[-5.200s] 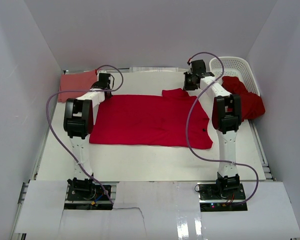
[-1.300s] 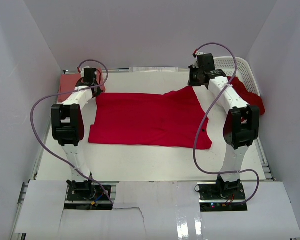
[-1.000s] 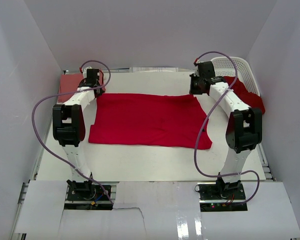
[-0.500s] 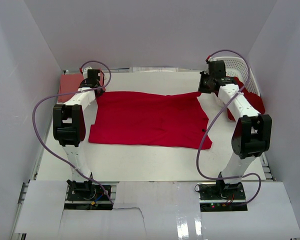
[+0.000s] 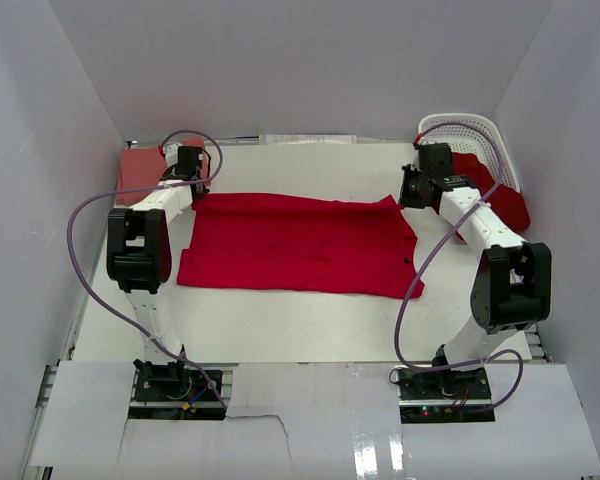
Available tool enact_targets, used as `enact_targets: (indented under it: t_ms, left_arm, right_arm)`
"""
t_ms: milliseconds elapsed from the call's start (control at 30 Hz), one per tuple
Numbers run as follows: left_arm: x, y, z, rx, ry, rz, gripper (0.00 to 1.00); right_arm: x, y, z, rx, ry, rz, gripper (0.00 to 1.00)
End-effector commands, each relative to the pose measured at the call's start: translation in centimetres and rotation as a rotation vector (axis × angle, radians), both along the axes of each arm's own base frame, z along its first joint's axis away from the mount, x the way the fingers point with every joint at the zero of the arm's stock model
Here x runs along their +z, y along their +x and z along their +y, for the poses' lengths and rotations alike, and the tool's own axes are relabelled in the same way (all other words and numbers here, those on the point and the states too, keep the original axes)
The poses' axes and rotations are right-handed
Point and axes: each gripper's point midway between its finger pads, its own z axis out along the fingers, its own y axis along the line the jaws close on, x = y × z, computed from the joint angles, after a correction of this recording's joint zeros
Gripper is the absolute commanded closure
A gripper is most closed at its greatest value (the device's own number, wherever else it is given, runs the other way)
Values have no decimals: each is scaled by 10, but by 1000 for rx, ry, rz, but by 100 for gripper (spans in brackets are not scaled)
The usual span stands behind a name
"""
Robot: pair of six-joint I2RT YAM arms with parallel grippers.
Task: Fold and stack the t-shirts
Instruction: Fold the other side of the tshirt into a rectangle
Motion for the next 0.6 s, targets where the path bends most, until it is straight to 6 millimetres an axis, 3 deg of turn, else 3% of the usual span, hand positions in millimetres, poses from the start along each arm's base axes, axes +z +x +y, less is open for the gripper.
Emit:
enact_targets:
  t_ms: [0, 233, 567]
  left_arm:
    - [42, -1, 9, 53, 17, -99, 100]
    - [47, -14, 15, 77, 36, -117, 100]
    - [68, -24, 9, 79, 106, -154, 100]
  right_arm:
    - [18, -1, -4, -21, 15, -74, 92]
    - [0, -15, -4, -17, 25, -52, 92]
    - [-1, -20, 1, -4, 53, -58, 92]
